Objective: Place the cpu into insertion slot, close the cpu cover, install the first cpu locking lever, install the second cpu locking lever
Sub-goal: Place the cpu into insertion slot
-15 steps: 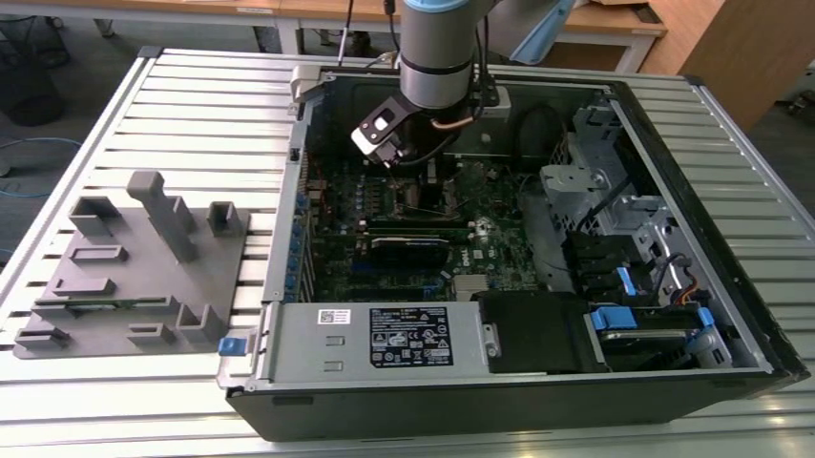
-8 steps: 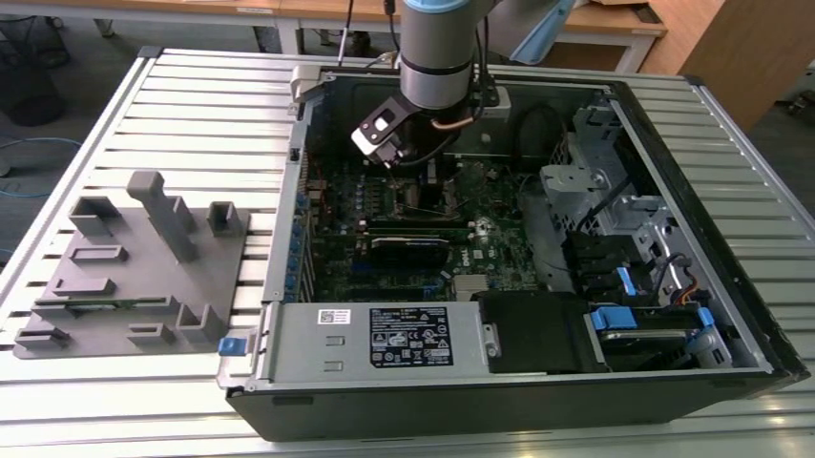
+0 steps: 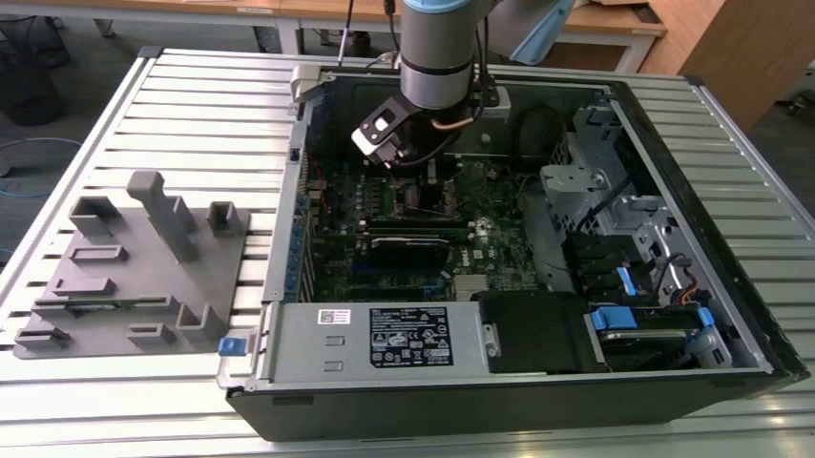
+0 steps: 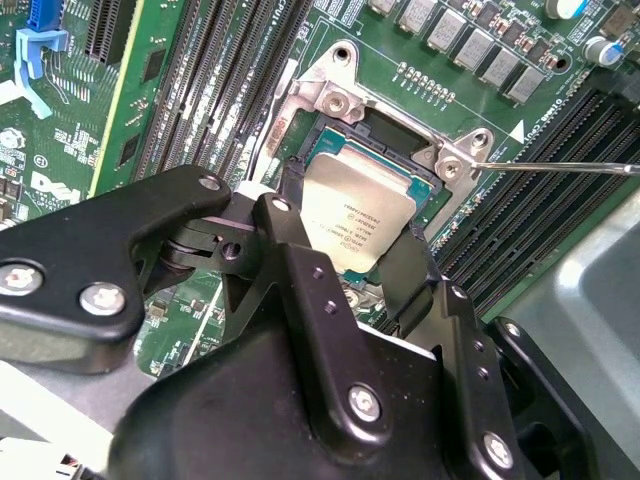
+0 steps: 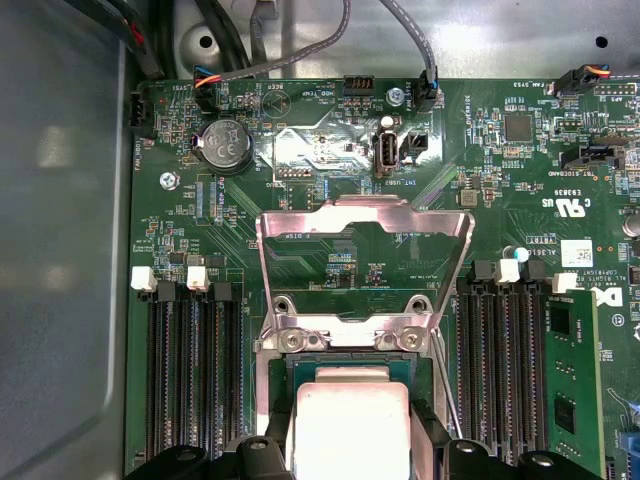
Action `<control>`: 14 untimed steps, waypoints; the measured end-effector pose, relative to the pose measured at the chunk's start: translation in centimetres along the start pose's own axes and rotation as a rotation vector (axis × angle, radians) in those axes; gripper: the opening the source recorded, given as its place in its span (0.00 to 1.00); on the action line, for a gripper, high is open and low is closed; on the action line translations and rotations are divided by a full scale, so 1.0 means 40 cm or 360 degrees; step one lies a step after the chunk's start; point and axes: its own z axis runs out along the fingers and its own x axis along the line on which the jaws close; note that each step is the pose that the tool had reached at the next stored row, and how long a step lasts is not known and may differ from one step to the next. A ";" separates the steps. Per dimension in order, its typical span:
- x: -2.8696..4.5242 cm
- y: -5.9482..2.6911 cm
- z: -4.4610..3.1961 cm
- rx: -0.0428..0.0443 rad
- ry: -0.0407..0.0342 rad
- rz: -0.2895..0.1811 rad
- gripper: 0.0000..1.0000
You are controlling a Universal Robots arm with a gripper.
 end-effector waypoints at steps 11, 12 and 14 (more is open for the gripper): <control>0.000 0.000 0.000 0.0000 0.0000 0.0000 0.54; 0.000 0.000 0.000 0.0000 0.0000 0.0000 0.54; 0.000 0.000 0.000 0.0000 0.0000 0.0000 0.54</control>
